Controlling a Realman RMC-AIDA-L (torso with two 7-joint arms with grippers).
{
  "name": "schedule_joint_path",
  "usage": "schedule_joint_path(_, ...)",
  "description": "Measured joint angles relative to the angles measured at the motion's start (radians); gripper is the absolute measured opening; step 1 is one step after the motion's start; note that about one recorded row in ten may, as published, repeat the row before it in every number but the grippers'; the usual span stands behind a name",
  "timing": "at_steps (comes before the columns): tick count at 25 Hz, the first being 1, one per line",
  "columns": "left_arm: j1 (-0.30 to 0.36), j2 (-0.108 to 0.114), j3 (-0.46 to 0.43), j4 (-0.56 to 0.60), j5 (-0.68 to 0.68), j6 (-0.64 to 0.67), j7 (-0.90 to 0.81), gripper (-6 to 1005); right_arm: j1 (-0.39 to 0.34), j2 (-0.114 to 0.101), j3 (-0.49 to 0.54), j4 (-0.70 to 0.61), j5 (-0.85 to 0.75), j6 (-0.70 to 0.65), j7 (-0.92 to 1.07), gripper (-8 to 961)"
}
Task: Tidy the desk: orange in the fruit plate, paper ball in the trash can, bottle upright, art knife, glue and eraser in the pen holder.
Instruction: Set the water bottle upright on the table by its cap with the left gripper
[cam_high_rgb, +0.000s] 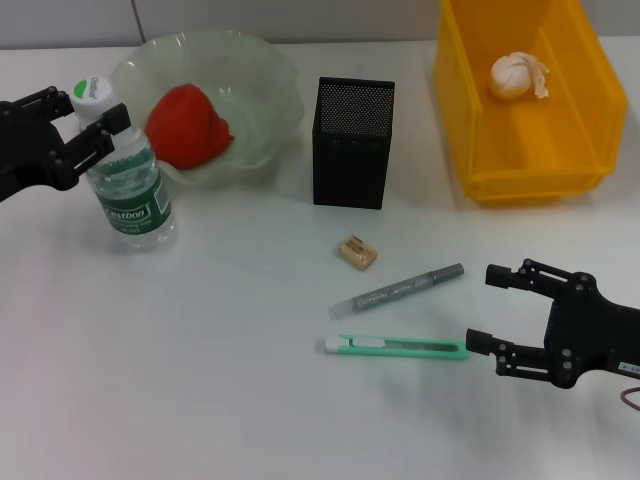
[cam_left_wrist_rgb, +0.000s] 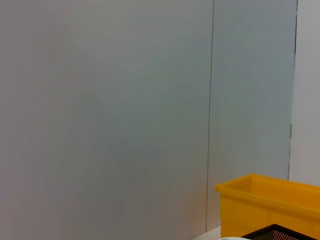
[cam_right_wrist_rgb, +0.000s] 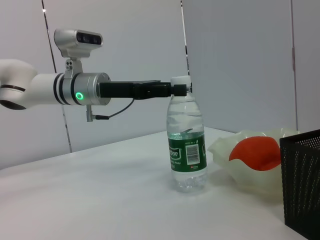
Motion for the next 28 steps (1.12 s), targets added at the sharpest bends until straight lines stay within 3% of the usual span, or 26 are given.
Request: schedule_joint_path(28,-0.005,-0.001,0.002,-0.014,-0.008,-0.018,0.013,440,0.002,0.000,0.001,0.000,0.000,0.010,0.000,776)
